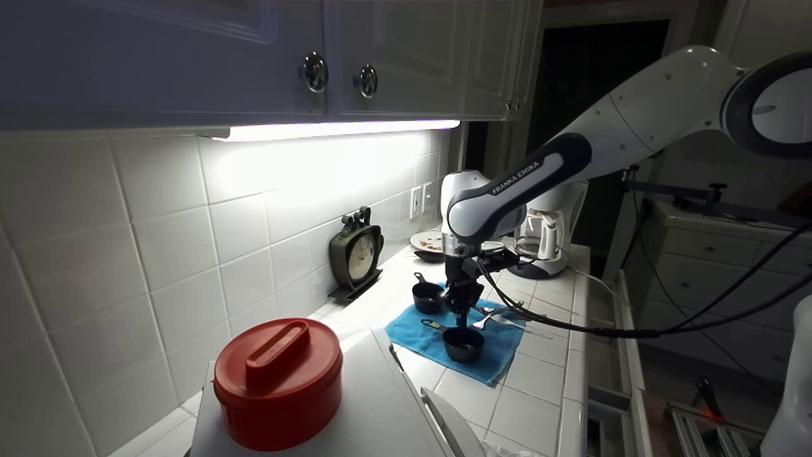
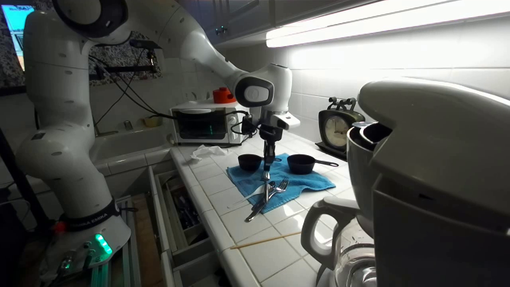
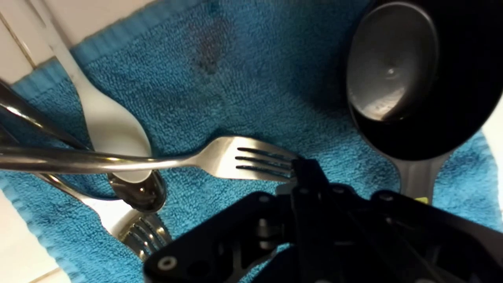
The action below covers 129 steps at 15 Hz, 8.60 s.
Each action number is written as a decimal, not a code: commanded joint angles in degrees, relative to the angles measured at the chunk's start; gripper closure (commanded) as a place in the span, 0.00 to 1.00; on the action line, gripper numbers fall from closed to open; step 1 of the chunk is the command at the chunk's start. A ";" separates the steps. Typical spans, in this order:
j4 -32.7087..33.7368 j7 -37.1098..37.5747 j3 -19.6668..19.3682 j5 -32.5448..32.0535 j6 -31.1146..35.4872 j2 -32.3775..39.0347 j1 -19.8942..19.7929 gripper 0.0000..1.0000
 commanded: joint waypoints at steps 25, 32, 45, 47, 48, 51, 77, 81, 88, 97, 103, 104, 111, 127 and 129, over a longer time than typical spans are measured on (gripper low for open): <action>0.24 0.04 -0.39 -11.63 -4.59 0.03 0.56 0.33; 0.23 0.05 -0.37 -13.13 -5.05 0.40 0.69 0.37; 0.35 -0.29 -0.31 -14.85 -5.26 0.34 0.78 0.94; 0.22 -0.57 -0.31 -15.02 -5.50 -0.09 0.72 0.93; 0.14 -0.71 -0.31 -15.00 -5.62 -0.42 0.67 0.94; -0.13 -1.07 -0.40 -15.34 -6.40 -1.48 0.64 0.94; -3.64 1.61 -2.26 -20.45 -3.67 -5.89 -0.16 0.23; -2.94 1.79 -2.17 -20.50 -3.27 -3.99 0.04 0.16; -2.19 2.71 -2.55 -20.64 -1.14 -0.85 0.33 0.45; -1.76 3.35 -2.99 -21.33 -0.26 -0.09 0.47 0.96; -1.26 4.01 -3.19 -24.12 -0.25 -0.89 0.49 0.94; -1.41 4.12 -3.26 -24.37 -0.26 -1.32 0.46 0.94; -1.75 4.85 -4.10 -26.15 -0.07 -2.79 0.06 0.96; 0.00 10.77 -5.80 -24.99 8.25 1.21 -0.39 0.95; 0.19 11.79 -5.91 -25.21 9.17 1.84 -0.06 0.95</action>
